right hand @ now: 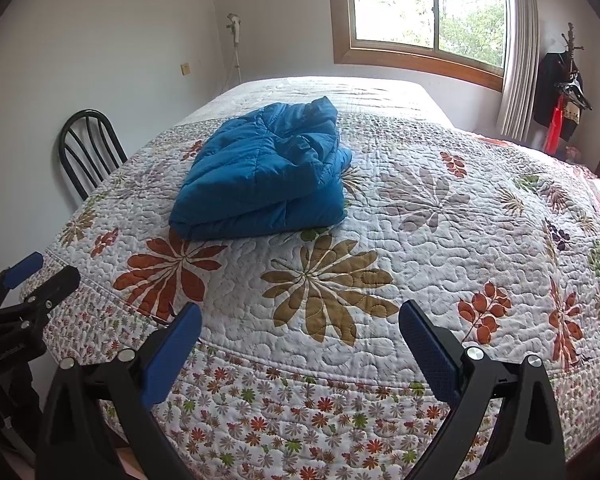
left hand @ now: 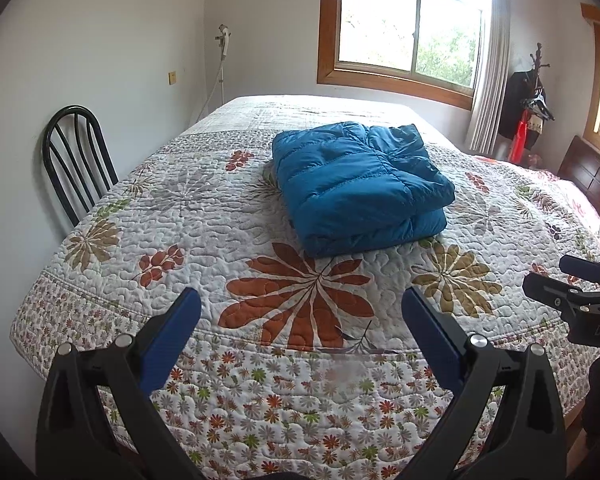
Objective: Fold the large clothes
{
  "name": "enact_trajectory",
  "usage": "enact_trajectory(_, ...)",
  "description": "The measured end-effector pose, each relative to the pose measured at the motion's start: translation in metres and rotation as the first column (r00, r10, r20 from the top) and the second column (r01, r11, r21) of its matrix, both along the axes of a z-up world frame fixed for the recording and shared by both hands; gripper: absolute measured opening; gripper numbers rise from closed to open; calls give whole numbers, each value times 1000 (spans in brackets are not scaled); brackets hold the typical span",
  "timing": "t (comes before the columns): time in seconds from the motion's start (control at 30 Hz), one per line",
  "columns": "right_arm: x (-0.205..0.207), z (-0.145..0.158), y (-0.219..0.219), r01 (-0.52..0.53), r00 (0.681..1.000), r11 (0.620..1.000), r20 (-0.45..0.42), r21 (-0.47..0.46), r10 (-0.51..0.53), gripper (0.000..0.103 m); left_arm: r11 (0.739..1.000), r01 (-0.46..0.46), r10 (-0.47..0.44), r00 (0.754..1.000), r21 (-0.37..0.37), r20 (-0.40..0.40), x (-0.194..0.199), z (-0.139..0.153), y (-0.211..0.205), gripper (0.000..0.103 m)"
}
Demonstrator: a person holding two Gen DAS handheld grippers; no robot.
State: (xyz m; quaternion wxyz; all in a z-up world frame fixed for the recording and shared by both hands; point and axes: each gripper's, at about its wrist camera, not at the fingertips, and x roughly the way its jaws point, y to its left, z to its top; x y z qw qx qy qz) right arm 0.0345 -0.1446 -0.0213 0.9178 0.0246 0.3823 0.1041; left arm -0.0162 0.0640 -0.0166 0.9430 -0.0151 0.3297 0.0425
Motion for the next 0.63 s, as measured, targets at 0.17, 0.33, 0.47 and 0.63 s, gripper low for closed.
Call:
enact_trajectory(0.17, 0, 0, 0, -2, 1000, 1000, 1, -1, 2, 99, 1000, 0, 0, 1000, 3, 1, -1, -1, -1, 100)
enact_trajectory(0.33, 0, 0, 0, 0, 1000, 1000, 0, 0, 0, 99, 1000, -1, 1, 1000, 5, 1, 0, 0, 0, 100)
enact_trajectory(0.47, -1, 0, 0, 1, 1000, 1000, 0, 0, -1, 99, 1000, -1, 1, 1000, 3, 0, 0, 0, 0, 100)
enact_trajectory(0.63, -1, 0, 0, -1, 1000, 1000, 0, -1, 1, 99, 1000, 0, 0, 1000, 5, 0, -1, 0, 0, 100)
